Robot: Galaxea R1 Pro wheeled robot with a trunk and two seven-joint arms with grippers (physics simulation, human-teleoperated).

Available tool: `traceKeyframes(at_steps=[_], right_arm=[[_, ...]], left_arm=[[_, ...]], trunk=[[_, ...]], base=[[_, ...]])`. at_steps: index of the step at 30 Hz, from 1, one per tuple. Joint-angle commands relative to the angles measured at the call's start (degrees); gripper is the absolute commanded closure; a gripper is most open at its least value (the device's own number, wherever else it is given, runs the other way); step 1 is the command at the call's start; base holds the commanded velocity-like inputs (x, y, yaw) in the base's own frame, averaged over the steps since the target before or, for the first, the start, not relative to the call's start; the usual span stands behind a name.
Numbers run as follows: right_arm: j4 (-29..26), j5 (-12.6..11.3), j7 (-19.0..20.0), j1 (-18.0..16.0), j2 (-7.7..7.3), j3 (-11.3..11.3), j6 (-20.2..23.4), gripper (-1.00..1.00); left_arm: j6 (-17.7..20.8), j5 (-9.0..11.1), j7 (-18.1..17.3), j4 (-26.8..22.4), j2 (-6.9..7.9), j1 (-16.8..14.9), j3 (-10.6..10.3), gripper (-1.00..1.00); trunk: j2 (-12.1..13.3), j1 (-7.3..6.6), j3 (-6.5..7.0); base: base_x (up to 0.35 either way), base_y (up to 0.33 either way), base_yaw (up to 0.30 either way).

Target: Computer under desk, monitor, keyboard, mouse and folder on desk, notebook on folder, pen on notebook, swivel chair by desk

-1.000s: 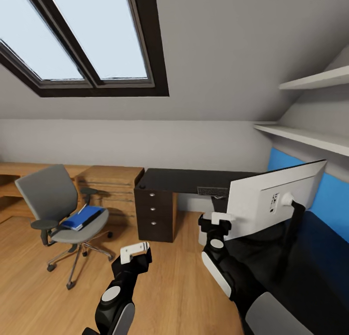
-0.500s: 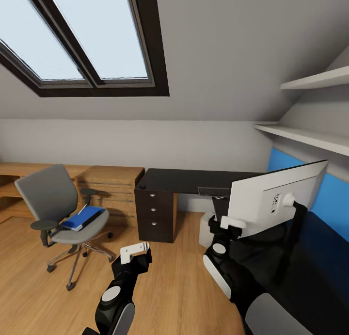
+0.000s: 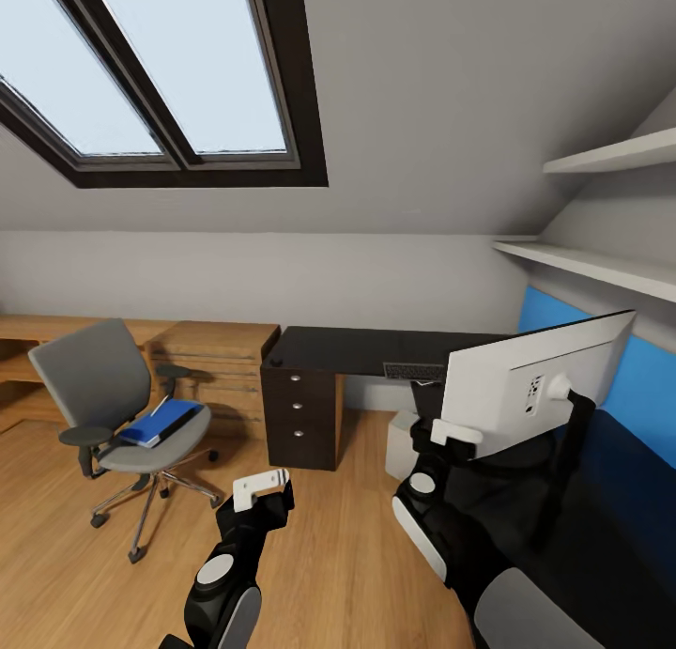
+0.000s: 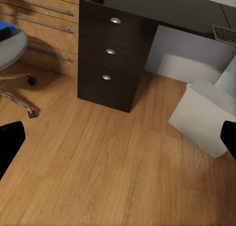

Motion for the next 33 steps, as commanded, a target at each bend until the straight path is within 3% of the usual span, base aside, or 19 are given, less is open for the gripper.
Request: traceKeyframes(at_steps=[1, 5, 7, 8, 11, 24, 27, 30, 33], right_arm=[[0.0, -0.1, -0.6, -0.1, -0.04, 0.3, 0.2, -1.0], [-0.1, 0.9, -1.1, -0.1, -0.05, 0.4, 0.6, -1.0], [0.0, 2.6, -1.0, -0.1, -0.09, 0.7, 0.5, -1.0], [0.2, 5.3, -1.1, -0.1, -0.02, 1.7, 0.4, -1.0], [0.9, 6.6, -1.1, -0.1, 0.87, 2.3, 0.4, -1.0], [4.5, 7.1, 0.9, -0.1, 1.15, 2.3, -0.5, -1.0], [7.5, 7.2, 1.5, -0.1, 1.12, 2.1, -2.2, -1.0], [12.4, 7.2, 4.6, -0.3, 0.67, 1.8, -3.3, -1.0], [12.9, 7.2, 5.2, -0.4, 0.3, 1.8, -3.4, -1.0]], left_arm=[[0.1, 0.5, 0.5, -0.1, 0.01, -0.1, -0.1, -1.0], [0.1, 0.5, 0.6, -0.1, 0.01, -0.1, -0.1, -1.0], [0.1, 0.5, 0.6, -0.1, 0.01, -0.1, -0.1, -1.0], [0.1, 0.5, 0.6, -0.1, 0.01, -0.1, -0.1, -1.0], [0.1, 0.5, 0.5, -0.1, 0.01, -0.1, 0.0, -1.0], [0.1, 0.6, 0.5, -0.1, 0.01, -0.1, 0.0, -1.0], [0.1, 0.6, 0.5, -0.1, 0.01, -0.1, -0.1, -1.0], [0.1, 0.6, 0.5, -0.1, 0.01, -0.1, -0.1, -1.0], [0.1, 0.6, 0.5, -0.1, 0.01, -0.1, -0.1, -1.0]], trunk=[[-0.1, 0.01, -0.09], [-0.1, 0.01, -0.09], [-0.1, 0.01, -0.09], [-0.1, 0.01, -0.09], [-0.1, 0.01, -0.09], [-0.1, 0.01, -0.09], [-0.1, 0.01, -0.09], [-0.1, 0.01, -0.09], [-0.1, 0.01, -0.09]], base=[[0.0, 0.0, 0.0], [0.0, 0.0, 0.0], [0.0, 0.0, 0.0], [0.0, 0.0, 0.0], [0.0, 0.0, 0.0], [0.0, 0.0, 0.0], [0.0, 0.0, 0.0], [0.0, 0.0, 0.0], [0.0, 0.0, 0.0]])
